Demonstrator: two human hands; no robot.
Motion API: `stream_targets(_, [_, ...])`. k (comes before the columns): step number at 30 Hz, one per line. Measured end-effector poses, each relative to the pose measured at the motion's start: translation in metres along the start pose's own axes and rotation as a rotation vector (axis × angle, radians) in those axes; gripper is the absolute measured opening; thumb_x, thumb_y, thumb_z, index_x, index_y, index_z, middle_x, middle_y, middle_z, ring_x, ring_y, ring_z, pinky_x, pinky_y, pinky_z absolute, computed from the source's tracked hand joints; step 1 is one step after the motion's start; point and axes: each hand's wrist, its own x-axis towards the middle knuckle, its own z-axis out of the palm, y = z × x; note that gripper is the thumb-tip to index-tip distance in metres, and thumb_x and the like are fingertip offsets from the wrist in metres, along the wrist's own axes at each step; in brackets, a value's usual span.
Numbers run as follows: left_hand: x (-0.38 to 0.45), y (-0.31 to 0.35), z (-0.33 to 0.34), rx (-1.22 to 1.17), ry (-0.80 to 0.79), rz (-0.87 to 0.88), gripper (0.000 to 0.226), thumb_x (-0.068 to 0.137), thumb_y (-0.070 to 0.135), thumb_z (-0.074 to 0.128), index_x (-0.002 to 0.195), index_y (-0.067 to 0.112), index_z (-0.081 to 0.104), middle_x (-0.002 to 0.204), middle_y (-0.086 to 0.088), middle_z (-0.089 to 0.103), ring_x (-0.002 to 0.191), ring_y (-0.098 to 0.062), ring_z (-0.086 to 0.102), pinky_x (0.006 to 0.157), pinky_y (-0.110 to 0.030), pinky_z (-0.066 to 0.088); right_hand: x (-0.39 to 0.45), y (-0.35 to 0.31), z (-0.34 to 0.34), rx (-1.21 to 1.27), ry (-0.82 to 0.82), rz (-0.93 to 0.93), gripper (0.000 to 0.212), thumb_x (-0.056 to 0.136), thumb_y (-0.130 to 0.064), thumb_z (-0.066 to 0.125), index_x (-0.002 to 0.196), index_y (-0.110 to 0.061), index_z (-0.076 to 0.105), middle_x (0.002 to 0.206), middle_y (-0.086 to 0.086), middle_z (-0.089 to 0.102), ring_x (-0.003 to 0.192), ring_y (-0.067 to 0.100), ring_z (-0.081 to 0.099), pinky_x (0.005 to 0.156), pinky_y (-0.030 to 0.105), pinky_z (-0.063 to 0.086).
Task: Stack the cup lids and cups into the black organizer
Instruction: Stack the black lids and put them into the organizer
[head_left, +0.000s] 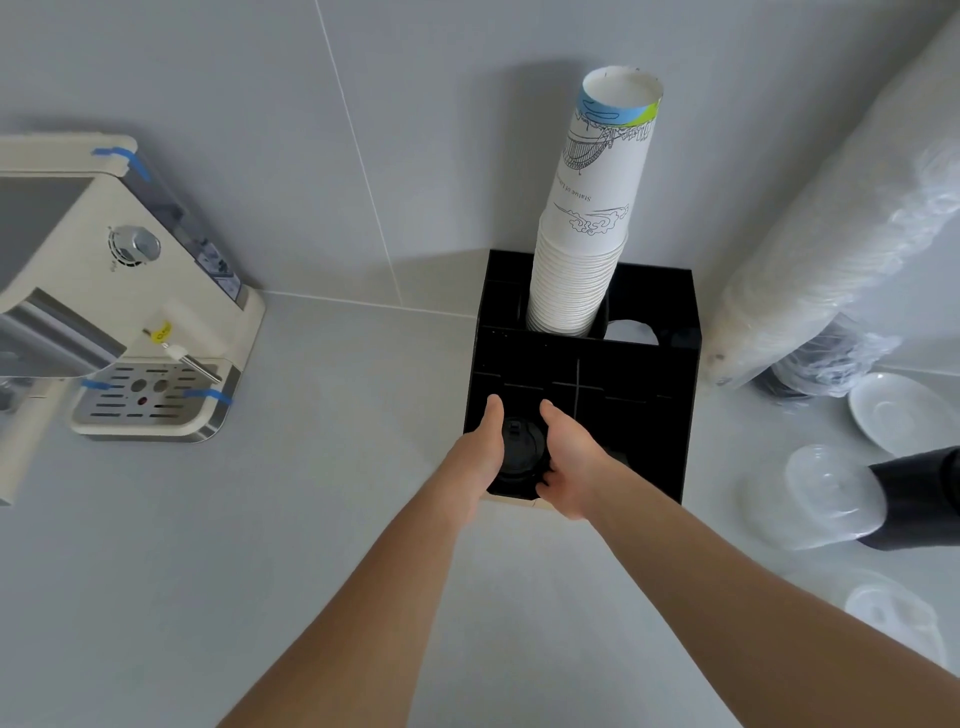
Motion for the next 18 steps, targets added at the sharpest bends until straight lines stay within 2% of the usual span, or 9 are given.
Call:
stream_targets(2, [0.004, -0.005, -0.003, -0.025, 0.007, 0.002, 0.121, 0.047, 0.094, 0.026, 0.139, 0.019, 0.052, 0.141, -0.002, 0.056, 0.132, -0.019, 0.047, 0.115, -0.04, 0.031, -0.005, -0.001, -0.002, 0.012, -0.011, 0.004, 0.073, 0.093, -0.06, 0.05, 0.151, -0.016, 0.04, 0.15, 0.009, 0.052, 0.142, 0.023, 0.045, 0.122, 0.042, 0.03])
stream_targets(4, [-0.002, -0.004, -0.007, -0.044, 0.01, -0.003, 0.12, 0.052, 0.094, 0.028, 0.143, 0.019, 0.047, 0.147, -0.002, 0.05, 0.136, -0.019, 0.043, 0.116, -0.042, 0.029, -0.012, -0.002, -0.006, 0.028, -0.019, 0.001, 0.076, 0.094, -0.058, 0.05, 0.154, -0.013, 0.034, 0.155, 0.011, 0.046, 0.146, 0.024, 0.039, 0.122, 0.042, 0.029])
stream_targets(7, [-0.019, -0.002, -0.015, -0.077, 0.008, 0.012, 0.099, 0.078, 0.082, 0.029, 0.147, 0.011, 0.038, 0.153, -0.006, 0.041, 0.14, -0.02, 0.038, 0.117, -0.041, 0.027, -0.026, -0.005, -0.013, 0.06, -0.049, -0.033, 0.073, 0.101, -0.049, 0.045, 0.157, -0.006, 0.024, 0.163, 0.014, 0.032, 0.151, 0.027, 0.029, 0.124, 0.042, 0.026])
stream_targets(9, [-0.022, -0.006, -0.02, -0.123, -0.009, 0.024, 0.083, 0.091, 0.069, 0.029, 0.147, 0.008, 0.038, 0.153, -0.008, 0.041, 0.139, -0.021, 0.039, 0.115, -0.037, 0.031, -0.035, -0.007, -0.02, 0.066, -0.07, -0.053, 0.07, 0.103, -0.045, 0.042, 0.156, -0.002, 0.025, 0.163, 0.017, 0.031, 0.151, 0.03, 0.029, 0.124, 0.043, 0.026])
stream_targets(11, [-0.032, -0.007, -0.025, -0.205, -0.041, 0.058, 0.072, 0.097, 0.059, 0.03, 0.145, 0.007, 0.041, 0.151, -0.009, 0.044, 0.138, -0.022, 0.042, 0.114, -0.038, 0.033, -0.045, -0.009, -0.028, 0.073, -0.095, -0.082, 0.067, 0.104, -0.044, 0.04, 0.154, 0.0, 0.031, 0.161, 0.019, 0.035, 0.148, 0.032, 0.034, 0.123, 0.045, 0.028])
stream_targets(14, [-0.049, -0.011, -0.038, -0.351, -0.043, 0.134, 0.059, 0.099, 0.051, 0.036, 0.136, 0.008, 0.053, 0.139, -0.011, 0.057, 0.125, -0.024, 0.055, 0.106, -0.039, 0.043, -0.063, -0.011, -0.042, 0.082, -0.142, -0.151, 0.061, 0.104, -0.045, 0.039, 0.149, -0.003, 0.043, 0.151, 0.018, 0.05, 0.139, 0.032, 0.048, 0.118, 0.046, 0.036])
stream_targets(18, [-0.073, -0.015, -0.054, -0.548, -0.036, 0.229, 0.042, 0.099, 0.043, 0.043, 0.118, 0.011, 0.063, 0.125, -0.013, 0.066, 0.11, -0.023, 0.064, 0.089, -0.036, 0.05, -0.09, -0.007, -0.06, 0.076, -0.181, -0.271, 0.049, 0.103, -0.043, 0.044, 0.132, -0.006, 0.06, 0.126, 0.015, 0.069, 0.114, 0.028, 0.067, 0.097, 0.042, 0.053])
